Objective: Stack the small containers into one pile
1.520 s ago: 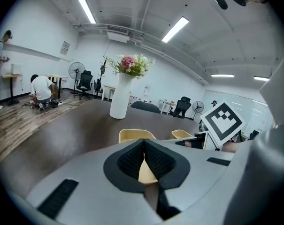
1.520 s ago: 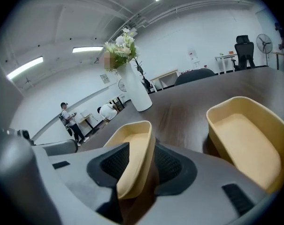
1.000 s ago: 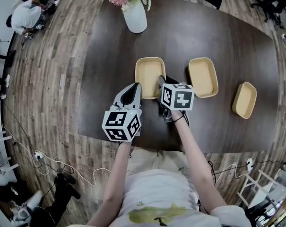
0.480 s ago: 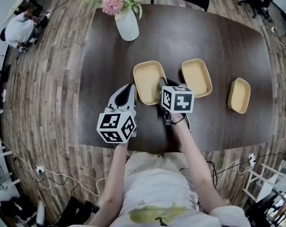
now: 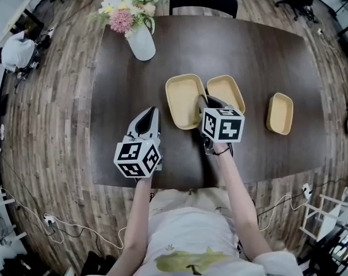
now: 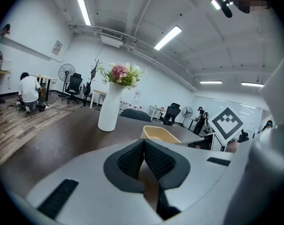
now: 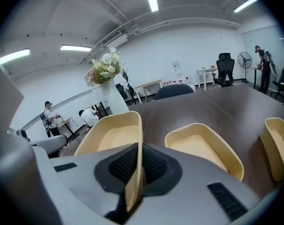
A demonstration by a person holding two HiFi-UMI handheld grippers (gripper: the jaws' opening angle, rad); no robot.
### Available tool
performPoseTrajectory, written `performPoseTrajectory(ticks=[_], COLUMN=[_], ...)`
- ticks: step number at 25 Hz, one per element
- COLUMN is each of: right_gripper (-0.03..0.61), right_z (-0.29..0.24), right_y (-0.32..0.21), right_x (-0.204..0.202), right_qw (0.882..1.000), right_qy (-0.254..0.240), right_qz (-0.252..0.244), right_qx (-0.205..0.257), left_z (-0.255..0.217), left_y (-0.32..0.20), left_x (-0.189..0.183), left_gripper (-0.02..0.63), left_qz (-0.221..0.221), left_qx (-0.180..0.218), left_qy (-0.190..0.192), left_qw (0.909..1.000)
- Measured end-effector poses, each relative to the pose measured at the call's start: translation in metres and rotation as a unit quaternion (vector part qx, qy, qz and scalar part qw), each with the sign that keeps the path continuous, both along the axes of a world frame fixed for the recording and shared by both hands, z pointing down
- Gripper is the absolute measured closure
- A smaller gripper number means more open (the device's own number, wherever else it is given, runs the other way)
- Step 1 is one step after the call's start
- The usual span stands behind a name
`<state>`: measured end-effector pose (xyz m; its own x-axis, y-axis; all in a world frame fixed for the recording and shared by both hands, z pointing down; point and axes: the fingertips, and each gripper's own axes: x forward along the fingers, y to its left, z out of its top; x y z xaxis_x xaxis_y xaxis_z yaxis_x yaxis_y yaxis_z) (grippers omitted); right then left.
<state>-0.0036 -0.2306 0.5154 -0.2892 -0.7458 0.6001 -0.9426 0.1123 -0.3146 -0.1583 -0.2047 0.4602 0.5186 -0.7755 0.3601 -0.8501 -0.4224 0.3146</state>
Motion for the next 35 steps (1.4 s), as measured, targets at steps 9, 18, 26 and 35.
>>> performPoseTrajectory(ticks=[9,18,26,35], right_gripper=[0.549,0.549,0.549,0.549], right_z=[-0.019,-0.018,-0.004,0.017], right_y=[0.003,-0.008,-0.011,-0.011], right_x=[0.064,0.113,0.139,0.148], right_qw=[1.000,1.000,1.000,0.999], right_qy=[-0.005,0.002,0.009,0.016], right_qz=[0.018,0.013,-0.013,-0.037], right_qx=[0.019,0.015,0.000,-0.020], left_z=[-0.005,-0.005,0.002,0.011], left_y=[0.008,0.010,0.010,0.008], left_x=[0.048,0.095,0.123,0.135], left_gripper=[0.589,0.589,0.589,0.589], left_qz=[0.011,0.025,0.019,0.010], left_qx=[0.000,-0.008,-0.018,-0.029], left_qy=[0.005,0.005,0.002,-0.004], left_qw=[0.9999,0.9997,0.9997,0.9995])
